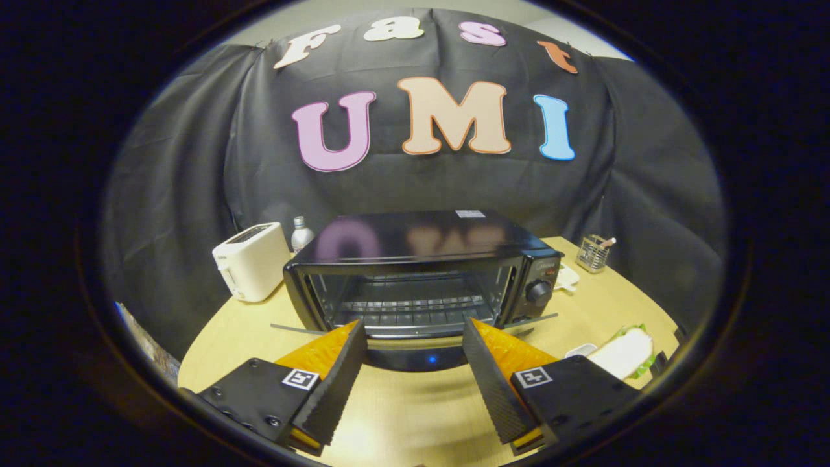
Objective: Open the toaster oven, put the food inside, and close the toaster oven door.
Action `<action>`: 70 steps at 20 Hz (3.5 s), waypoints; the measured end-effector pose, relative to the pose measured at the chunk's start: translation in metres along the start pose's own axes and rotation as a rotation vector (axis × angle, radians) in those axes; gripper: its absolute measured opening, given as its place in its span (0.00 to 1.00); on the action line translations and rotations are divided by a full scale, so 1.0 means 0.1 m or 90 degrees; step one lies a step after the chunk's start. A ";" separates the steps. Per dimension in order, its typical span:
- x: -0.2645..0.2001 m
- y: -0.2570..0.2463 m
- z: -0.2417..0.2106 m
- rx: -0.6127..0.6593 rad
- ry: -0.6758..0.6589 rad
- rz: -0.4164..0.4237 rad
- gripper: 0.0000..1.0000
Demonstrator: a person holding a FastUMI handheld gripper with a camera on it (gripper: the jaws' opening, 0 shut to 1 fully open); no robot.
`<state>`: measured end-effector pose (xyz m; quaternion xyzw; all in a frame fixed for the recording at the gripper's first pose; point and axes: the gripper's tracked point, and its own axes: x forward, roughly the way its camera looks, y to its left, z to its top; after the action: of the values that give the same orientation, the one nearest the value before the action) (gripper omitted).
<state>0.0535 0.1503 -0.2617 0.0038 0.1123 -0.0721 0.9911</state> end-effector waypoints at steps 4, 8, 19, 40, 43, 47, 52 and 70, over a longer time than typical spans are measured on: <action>-0.12 -0.03 -0.21 -0.007 0.050 -0.008 0.94; -0.16 -0.06 -0.29 0.013 0.053 -0.021 0.93; -0.36 -0.13 -0.87 0.086 0.140 -0.039 0.94; -0.31 -0.22 -1.74 0.121 0.242 -0.019 0.93; -0.33 -0.25 -1.67 0.084 0.250 -0.010 0.94; -0.44 -0.34 -1.46 0.027 0.261 0.039 0.90; -0.66 -0.84 -1.11 0.016 0.243 0.055 0.90; -0.44 -3.29 -0.61 0.302 0.065 -0.031 0.86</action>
<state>-0.0494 -0.1676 -0.3083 0.2372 0.1420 -0.1197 0.9535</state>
